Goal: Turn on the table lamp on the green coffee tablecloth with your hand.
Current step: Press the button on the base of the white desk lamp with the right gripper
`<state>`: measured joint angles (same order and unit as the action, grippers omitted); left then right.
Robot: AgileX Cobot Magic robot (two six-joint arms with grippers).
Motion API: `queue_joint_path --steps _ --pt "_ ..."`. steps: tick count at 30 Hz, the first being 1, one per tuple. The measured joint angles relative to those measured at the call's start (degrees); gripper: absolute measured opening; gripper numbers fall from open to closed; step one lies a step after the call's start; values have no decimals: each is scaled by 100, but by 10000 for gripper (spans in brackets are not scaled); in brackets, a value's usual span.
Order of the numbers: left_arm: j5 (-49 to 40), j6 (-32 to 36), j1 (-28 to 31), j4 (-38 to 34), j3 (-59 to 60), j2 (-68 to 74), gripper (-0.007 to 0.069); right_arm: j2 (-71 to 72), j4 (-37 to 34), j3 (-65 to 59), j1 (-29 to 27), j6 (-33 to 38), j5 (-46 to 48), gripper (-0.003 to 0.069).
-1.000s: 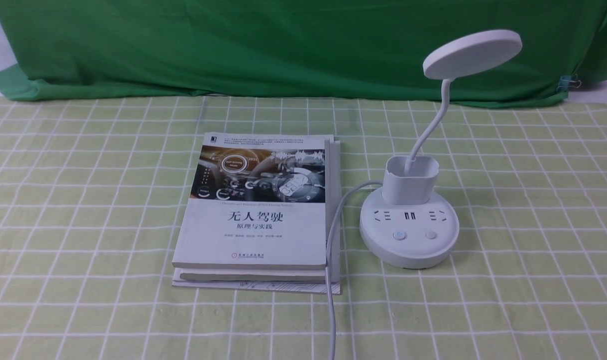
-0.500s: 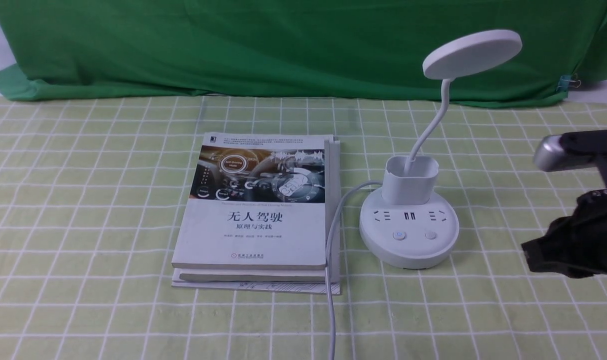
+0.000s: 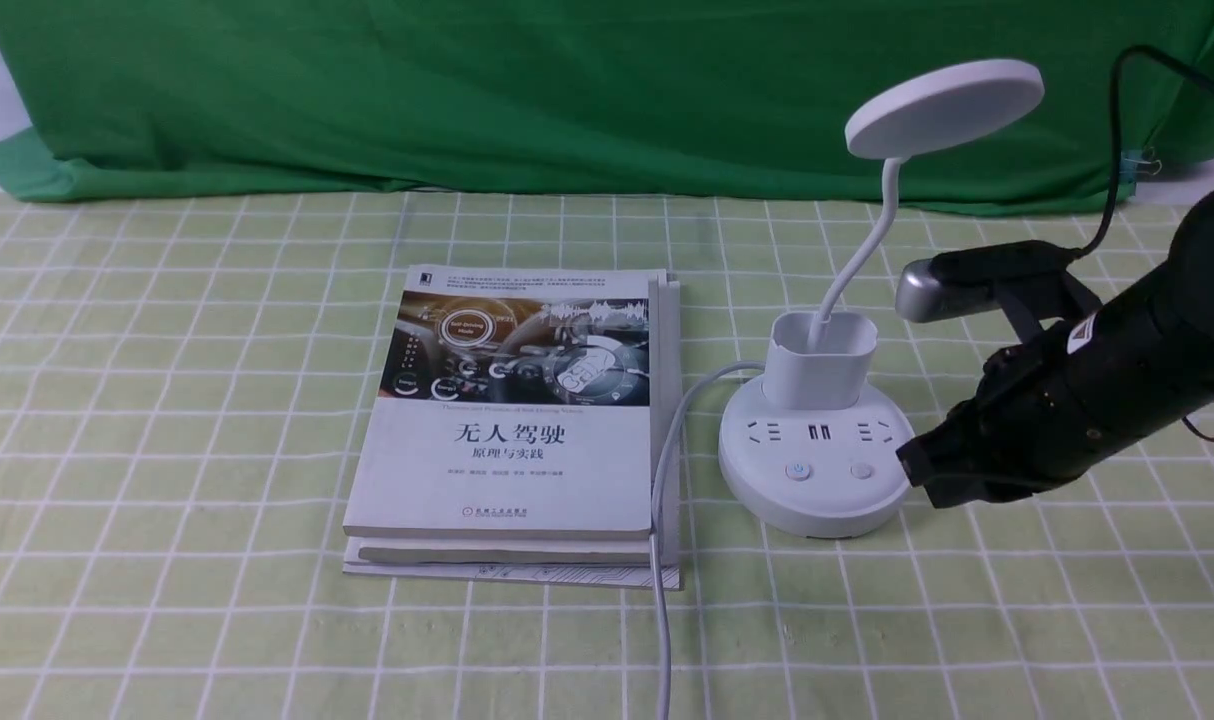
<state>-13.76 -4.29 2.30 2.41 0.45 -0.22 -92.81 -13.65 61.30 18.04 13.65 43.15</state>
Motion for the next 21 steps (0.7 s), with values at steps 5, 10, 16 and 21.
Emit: queue_joint_path --steps 5,10,16,21 --pt "0 0 0 0 0 0 3 -98 0 131 0 36 -19 33" --pt "0 0 0 0 0 0 3 -116 0 203 0 66 -32 33" --pt "0 0 0 0 0 0 3 -262 4 237 0 66 -114 33" --pt "0 0 0 0 0 0 3 -446 25 294 0 66 -181 33"
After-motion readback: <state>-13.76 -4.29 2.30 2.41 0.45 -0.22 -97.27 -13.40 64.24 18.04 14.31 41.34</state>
